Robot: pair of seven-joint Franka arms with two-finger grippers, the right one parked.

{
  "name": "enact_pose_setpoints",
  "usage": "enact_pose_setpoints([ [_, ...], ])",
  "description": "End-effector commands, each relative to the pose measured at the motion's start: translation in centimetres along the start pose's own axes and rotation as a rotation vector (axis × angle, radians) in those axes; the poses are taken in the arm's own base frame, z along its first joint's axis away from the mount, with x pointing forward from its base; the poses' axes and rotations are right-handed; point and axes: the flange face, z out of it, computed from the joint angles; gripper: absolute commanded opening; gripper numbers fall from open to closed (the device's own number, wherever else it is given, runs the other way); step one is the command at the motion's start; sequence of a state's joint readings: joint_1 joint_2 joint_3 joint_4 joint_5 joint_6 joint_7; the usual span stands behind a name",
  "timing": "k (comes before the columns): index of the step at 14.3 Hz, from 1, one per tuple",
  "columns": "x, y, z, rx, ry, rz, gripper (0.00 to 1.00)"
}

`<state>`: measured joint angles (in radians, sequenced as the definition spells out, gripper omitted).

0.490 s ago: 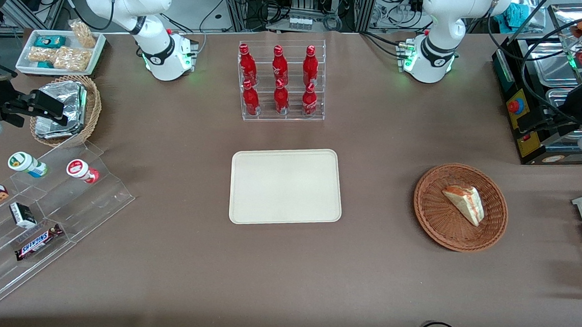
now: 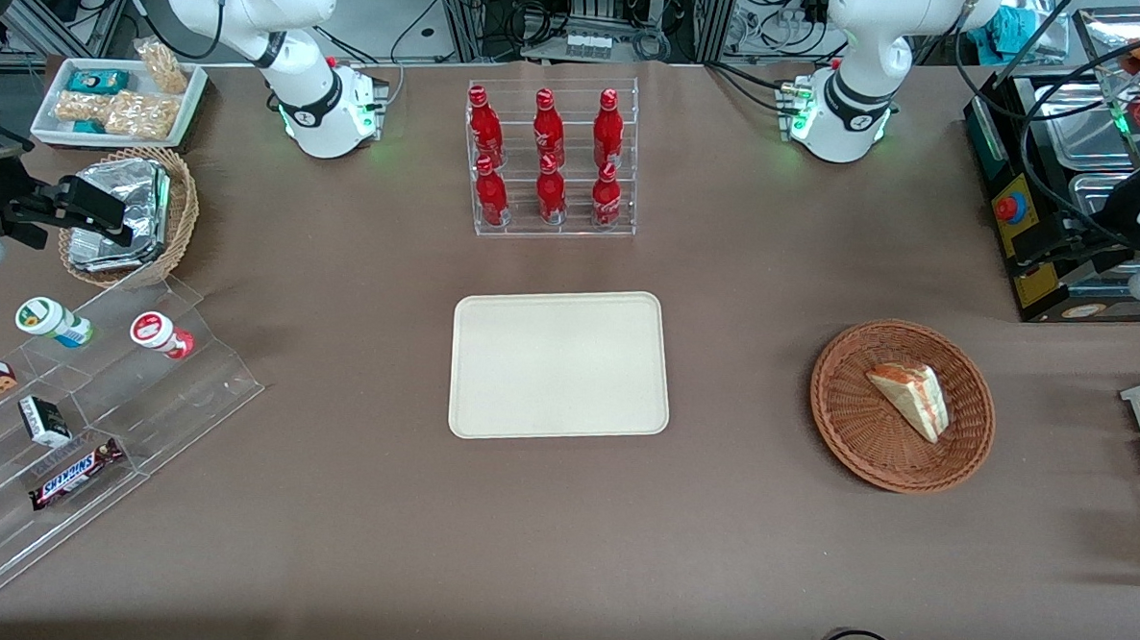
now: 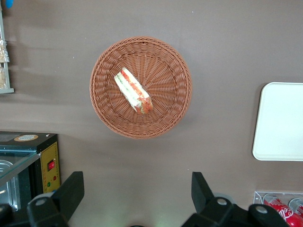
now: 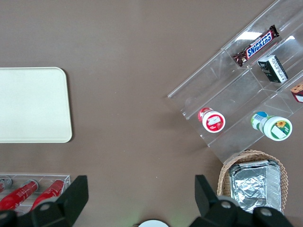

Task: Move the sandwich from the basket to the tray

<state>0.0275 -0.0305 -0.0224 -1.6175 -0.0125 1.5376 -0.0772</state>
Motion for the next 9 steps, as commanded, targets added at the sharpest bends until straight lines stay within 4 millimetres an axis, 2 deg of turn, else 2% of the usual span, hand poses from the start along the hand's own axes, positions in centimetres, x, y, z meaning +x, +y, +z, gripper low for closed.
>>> enact_pose_setpoints([
  [1,0.4,-0.1,0.7,0.016,-0.008,0.016,1.00],
  [3,0.4,-0.3,2.2,0.018,-0.037,0.010,1.00],
  [5,1.4,-0.5,4.7,0.018,-0.057,0.005,1.00],
  [8,3.9,-0.6,10.7,0.021,-0.101,0.002,1.00],
  [9,4.6,-0.8,13.3,0.021,-0.098,0.000,1.00],
])
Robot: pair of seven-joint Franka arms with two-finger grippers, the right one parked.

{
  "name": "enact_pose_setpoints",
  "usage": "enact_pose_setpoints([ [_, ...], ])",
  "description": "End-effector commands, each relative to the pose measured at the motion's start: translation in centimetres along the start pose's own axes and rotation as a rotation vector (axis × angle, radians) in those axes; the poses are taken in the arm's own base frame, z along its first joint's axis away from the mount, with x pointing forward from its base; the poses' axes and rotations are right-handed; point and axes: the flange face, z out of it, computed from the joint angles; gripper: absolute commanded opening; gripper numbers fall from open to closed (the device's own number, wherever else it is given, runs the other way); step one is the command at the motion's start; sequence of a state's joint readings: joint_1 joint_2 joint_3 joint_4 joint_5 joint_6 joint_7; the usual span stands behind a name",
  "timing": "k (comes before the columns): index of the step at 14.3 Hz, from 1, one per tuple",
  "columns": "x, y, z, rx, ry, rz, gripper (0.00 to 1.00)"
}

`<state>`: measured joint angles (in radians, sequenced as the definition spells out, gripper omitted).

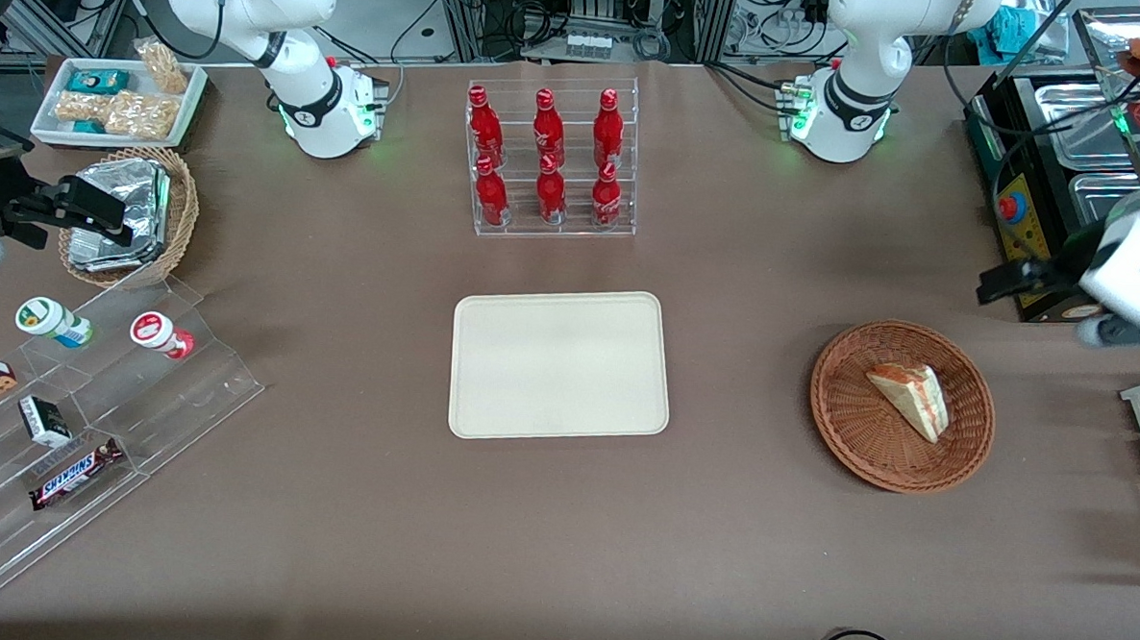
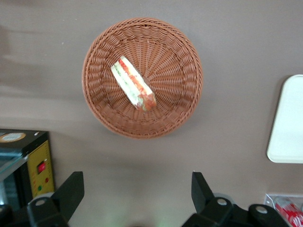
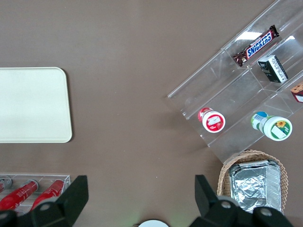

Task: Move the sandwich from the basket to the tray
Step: 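Move the open left gripper down over the sandwich in the wicker basket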

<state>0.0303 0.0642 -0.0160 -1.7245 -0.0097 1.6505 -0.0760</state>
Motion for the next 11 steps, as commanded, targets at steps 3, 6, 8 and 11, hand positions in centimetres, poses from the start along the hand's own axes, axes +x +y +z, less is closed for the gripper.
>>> enact_pose_setpoints([
  [3,3.0,-1.1,11.0,0.006,0.082,-0.003,1.00],
  [6,3.5,-3.1,17.9,-0.010,0.166,-0.057,1.00],
  [8,3.6,-3.9,19.5,-0.026,0.157,-0.172,1.00],
  [11,4.2,-3.6,21.1,-0.051,0.152,-0.491,1.00],
])
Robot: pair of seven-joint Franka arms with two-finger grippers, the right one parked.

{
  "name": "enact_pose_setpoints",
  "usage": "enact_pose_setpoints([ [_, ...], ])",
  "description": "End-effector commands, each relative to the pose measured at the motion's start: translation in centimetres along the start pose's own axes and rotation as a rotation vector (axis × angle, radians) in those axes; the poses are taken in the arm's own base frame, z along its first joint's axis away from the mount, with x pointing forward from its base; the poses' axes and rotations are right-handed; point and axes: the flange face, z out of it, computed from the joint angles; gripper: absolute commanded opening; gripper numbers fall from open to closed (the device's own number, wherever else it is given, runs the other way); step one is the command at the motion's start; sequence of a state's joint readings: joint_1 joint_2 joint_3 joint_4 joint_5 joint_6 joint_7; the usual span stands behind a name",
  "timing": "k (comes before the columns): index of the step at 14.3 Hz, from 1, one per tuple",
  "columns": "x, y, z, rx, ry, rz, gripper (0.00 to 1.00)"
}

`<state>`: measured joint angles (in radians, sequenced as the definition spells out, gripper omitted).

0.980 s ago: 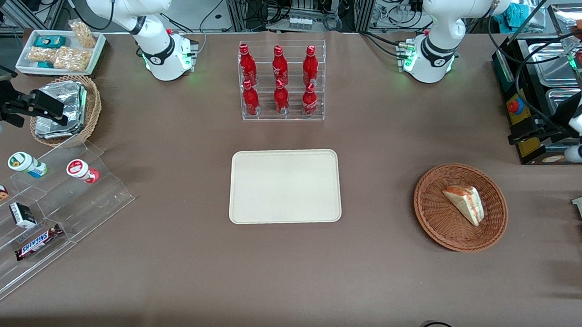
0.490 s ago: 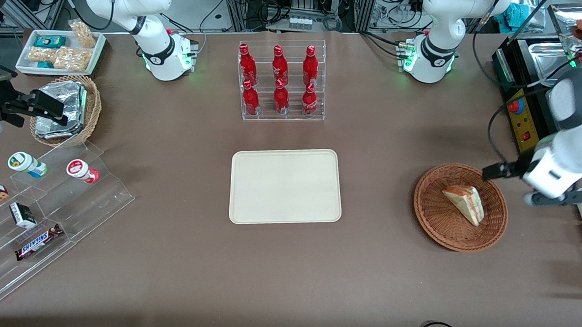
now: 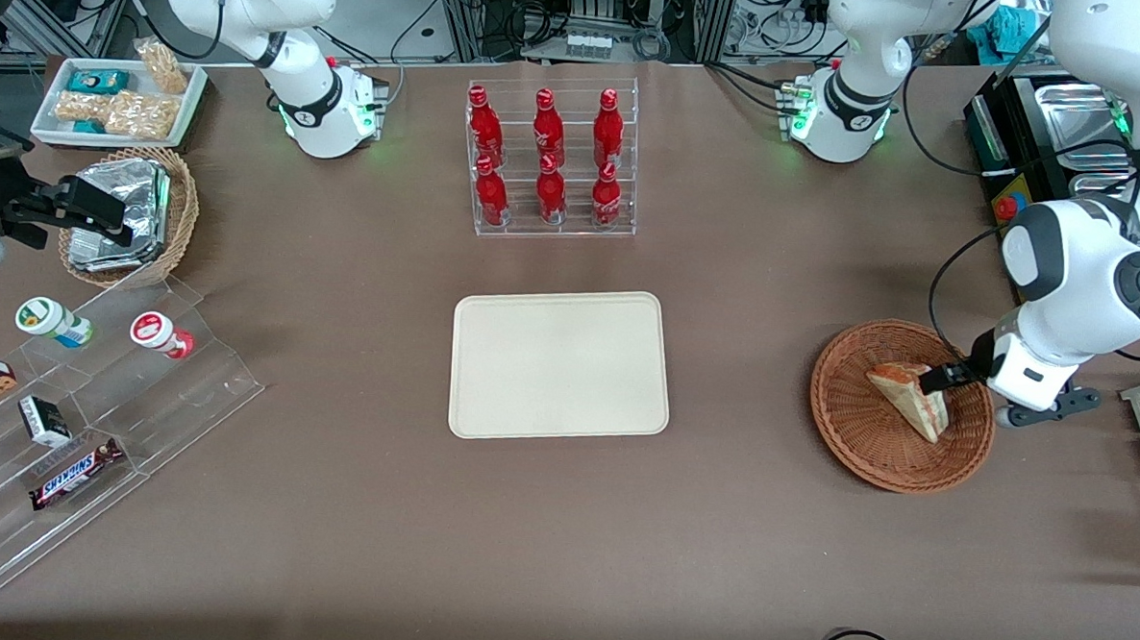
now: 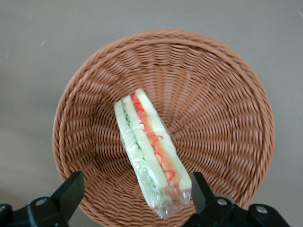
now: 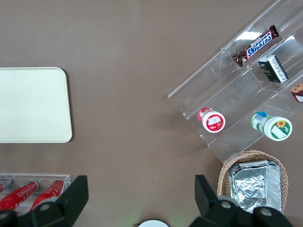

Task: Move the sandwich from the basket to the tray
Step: 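Move the open left gripper down over the sandwich in the wicker basket, then close the left gripper on the wrapped sandwich and lift it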

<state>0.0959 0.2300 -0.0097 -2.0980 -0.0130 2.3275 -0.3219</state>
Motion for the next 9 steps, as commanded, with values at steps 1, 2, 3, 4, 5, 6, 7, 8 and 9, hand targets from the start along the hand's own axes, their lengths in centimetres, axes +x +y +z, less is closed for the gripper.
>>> enact_pose_setpoints([
  [1,0.0,0.7,0.7,-0.009,0.018,-0.258,1.00],
  [2,0.0,0.9,1.2,-0.008,0.012,-0.346,1.00],
  [3,0.0,1.0,1.5,-0.007,0.009,-0.417,1.00],
  [4,0.0,1.1,1.8,-0.004,0.003,-0.458,1.00],
  [5,-0.1,1.2,2.6,0.003,-0.008,-0.482,1.00],
  [6,-0.2,1.4,3.4,0.010,-0.021,-0.500,1.00],
  [7,-0.3,1.7,4.0,0.016,-0.028,-0.510,1.00],
  [8,-0.7,2.5,4.7,0.022,-0.038,-0.505,0.95],
  [9,-0.6,2.6,5.1,0.026,-0.043,-0.510,0.76],
])
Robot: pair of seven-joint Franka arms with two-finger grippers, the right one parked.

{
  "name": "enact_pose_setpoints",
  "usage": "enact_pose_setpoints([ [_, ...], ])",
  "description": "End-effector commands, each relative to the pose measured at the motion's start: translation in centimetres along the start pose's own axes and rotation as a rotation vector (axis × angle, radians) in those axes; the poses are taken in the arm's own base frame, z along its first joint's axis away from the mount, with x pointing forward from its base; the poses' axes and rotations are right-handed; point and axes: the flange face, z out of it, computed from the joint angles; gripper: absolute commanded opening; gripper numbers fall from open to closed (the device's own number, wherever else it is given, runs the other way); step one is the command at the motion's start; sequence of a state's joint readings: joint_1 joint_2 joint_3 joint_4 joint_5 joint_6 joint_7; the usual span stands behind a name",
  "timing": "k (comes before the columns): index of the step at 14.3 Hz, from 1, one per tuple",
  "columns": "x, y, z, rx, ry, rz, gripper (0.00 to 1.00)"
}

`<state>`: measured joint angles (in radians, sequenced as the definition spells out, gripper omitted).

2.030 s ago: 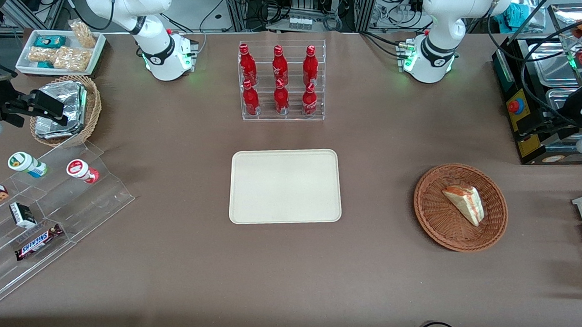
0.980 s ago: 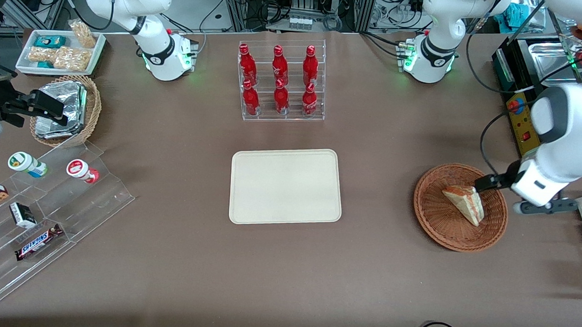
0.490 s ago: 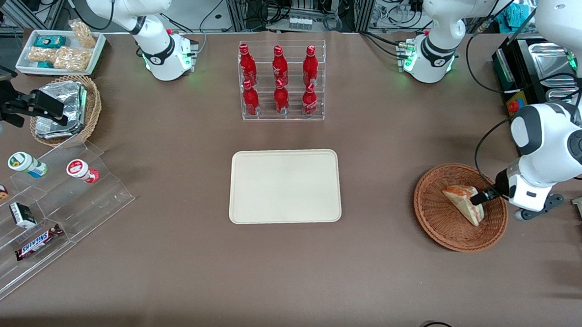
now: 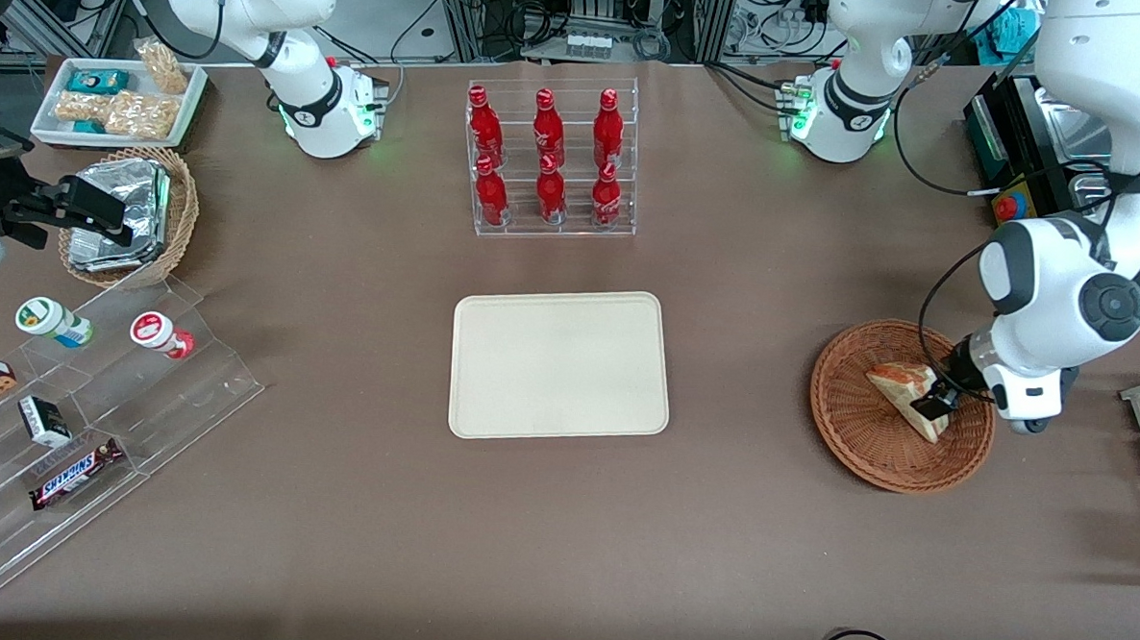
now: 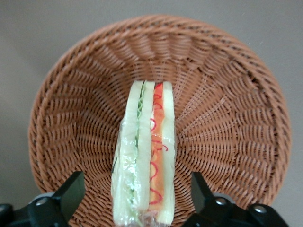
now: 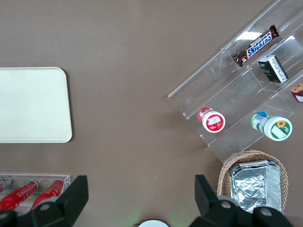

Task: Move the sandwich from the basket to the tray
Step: 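Close the left gripper on the wrapped sandwich and lift it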

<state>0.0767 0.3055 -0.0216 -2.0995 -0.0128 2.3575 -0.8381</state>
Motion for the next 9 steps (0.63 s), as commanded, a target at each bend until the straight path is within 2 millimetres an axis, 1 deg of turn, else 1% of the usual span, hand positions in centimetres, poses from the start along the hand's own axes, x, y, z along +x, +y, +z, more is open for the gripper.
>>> enact_pose_setpoints([
  [1,-0.5,0.9,1.3,0.008,-0.005,-0.021,0.45],
  [2,-0.5,0.9,1.4,0.012,-0.008,-0.020,0.13],
  [3,-0.5,0.8,1.2,0.014,-0.010,-0.013,0.06],
  [4,-0.5,0.9,0.6,0.017,-0.011,-0.006,0.05],
  [6,-1.1,1.9,-2.1,0.052,-0.032,0.058,0.02],
  [7,-1.7,3.2,-3.6,0.069,-0.047,0.132,0.00],
  [9,-3.3,5.2,-5.6,0.083,-0.057,0.199,0.00],
])
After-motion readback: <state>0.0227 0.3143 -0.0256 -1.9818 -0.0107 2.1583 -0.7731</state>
